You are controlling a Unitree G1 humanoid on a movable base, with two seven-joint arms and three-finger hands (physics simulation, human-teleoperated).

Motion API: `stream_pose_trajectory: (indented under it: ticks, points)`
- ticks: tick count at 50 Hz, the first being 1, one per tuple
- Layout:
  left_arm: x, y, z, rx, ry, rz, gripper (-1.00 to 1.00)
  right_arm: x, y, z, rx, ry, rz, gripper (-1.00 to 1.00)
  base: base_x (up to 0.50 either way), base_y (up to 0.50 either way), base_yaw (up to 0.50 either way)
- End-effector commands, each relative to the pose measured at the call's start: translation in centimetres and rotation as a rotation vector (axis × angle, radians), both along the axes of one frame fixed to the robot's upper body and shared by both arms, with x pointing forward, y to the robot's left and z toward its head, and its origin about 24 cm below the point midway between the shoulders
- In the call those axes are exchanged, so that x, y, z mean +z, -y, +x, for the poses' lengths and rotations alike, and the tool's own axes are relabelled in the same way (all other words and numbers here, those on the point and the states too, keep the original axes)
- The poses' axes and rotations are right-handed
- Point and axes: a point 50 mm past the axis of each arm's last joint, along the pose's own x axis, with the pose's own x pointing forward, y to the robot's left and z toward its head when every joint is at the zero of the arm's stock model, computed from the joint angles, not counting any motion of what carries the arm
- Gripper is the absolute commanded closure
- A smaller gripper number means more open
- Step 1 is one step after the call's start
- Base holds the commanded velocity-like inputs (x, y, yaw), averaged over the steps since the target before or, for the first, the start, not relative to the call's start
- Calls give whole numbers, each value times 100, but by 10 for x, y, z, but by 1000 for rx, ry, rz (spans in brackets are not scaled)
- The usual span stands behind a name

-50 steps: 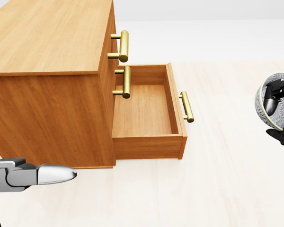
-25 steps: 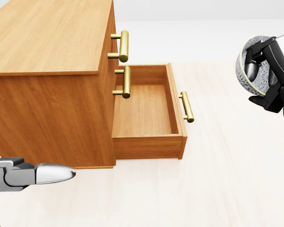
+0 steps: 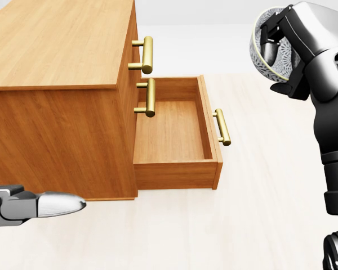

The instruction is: Put the bowl on top of the cabinet.

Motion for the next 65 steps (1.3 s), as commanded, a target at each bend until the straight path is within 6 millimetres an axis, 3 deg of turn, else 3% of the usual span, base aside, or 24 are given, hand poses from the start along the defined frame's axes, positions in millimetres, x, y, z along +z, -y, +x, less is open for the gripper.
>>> stream_pose_trajectory:
  ticks: [1, 17, 32, 51, 65]
  points:
    - [1, -1, 0, 1, 8, -3, -100, 23, -20, 5, 33, 46, -66, 100, 0, 0, 0]
    - [3, -2, -1, 3, 18, -9, -100, 53, -52, 6, 119, 38, -113, 100, 0, 0, 0]
    - [6, -2, -3, -1, 32, -16, -100, 78, -100, 10, 209, 38, -145, 100, 0, 0, 0]
    - [10, -2, -6, -4, 57, -24, -100, 74, -143, 20, 271, 32, -149, 100, 0, 0, 0]
    - [11, -3, -6, -4, 63, -29, -100, 77, -156, 24, 281, 25, -138, 100, 0, 0, 0]
